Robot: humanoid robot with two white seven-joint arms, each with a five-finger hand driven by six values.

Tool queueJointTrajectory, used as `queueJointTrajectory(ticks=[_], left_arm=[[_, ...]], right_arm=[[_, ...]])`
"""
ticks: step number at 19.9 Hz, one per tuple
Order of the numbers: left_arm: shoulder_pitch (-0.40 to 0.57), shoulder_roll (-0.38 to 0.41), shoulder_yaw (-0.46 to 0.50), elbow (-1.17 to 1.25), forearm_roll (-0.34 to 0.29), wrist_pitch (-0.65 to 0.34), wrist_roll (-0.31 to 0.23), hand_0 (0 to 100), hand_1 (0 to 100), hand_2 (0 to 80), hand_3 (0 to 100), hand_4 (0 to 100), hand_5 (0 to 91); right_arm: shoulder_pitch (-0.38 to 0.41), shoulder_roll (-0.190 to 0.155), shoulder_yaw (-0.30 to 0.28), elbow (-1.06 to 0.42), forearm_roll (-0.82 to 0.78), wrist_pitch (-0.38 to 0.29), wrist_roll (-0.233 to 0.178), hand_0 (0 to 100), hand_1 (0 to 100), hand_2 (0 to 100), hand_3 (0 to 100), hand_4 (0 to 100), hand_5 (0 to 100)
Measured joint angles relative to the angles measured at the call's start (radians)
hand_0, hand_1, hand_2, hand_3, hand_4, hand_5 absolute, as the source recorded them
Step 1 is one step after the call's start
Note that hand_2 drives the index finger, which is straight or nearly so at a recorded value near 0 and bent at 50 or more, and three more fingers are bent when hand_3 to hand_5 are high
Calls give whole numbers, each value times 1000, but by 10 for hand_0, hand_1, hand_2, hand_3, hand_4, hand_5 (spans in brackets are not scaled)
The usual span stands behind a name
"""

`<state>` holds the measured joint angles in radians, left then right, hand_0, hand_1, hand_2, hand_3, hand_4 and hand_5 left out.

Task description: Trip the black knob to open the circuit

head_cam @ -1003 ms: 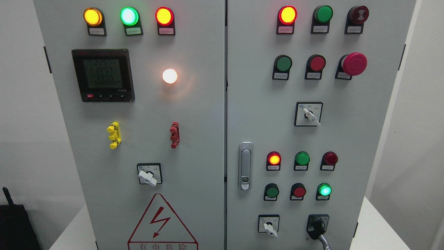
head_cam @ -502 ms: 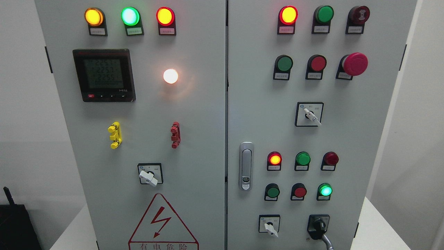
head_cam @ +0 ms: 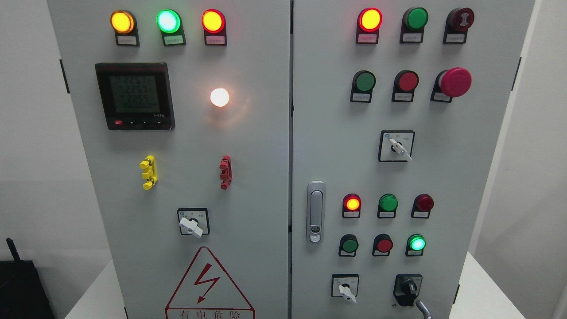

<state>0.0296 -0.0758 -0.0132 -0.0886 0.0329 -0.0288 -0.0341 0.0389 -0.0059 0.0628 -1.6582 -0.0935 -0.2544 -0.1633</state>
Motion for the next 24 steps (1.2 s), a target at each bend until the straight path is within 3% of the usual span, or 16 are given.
queueJointTrajectory(ticks=[5,8,9,11,12,13,14,16,18,19,21,24], left_arm=[[0,0,0,0,0,0,0,120,389,0,0,0,0],[0,0,0,0,0,0,0,120,389,0,0,0,0],[0,0,0,0,0,0,0,120,389,0,0,0,0],[0,0,0,0,0,0,0,120,389,0,0,0,0],[0,0,0,0,0,0,0,120,389,0,0,0,0],[0,0,0,0,0,0,0,120,389,0,0,0,0],[0,0,0,0,0,0,0,120,389,0,0,0,0],[0,0,0,0,0,0,0,120,389,0,0,0,0],[0,0,0,0,0,0,0,120,389,0,0,0,0],[0,0,0,0,0,0,0,120,389,0,0,0,0],[0,0,0,0,0,0,0,120,389,0,0,0,0],[0,0,0,0,0,0,0,120,389,0,0,0,0]], right_arm=[[7,-8,-10,-10,0,0,0,1000,1000,0,1000,1000,942],[68,-7,-6,-69,0,0,0,1000,981,0,1000,964,901],[86,-7,-3,-89,0,0,0,1000,922,0,1000,926,896],[123,-6,1,-123,0,-1,1,882,733,0,956,889,892],[135,-2,2,-133,0,-1,1,749,550,0,890,790,750],[149,-1,2,-145,0,-2,1,633,437,0,791,662,616],[166,1,3,-160,0,-4,1,552,390,0,691,556,511],[210,1,13,-194,0,-9,5,287,243,0,441,308,254],[236,1,23,-212,0,-9,12,170,123,0,263,136,52],[245,1,24,-216,0,-10,14,133,67,0,185,64,0],[261,1,25,-219,-1,-23,15,84,27,0,129,11,0],[290,1,30,-232,-5,-43,16,44,0,0,81,0,0]])
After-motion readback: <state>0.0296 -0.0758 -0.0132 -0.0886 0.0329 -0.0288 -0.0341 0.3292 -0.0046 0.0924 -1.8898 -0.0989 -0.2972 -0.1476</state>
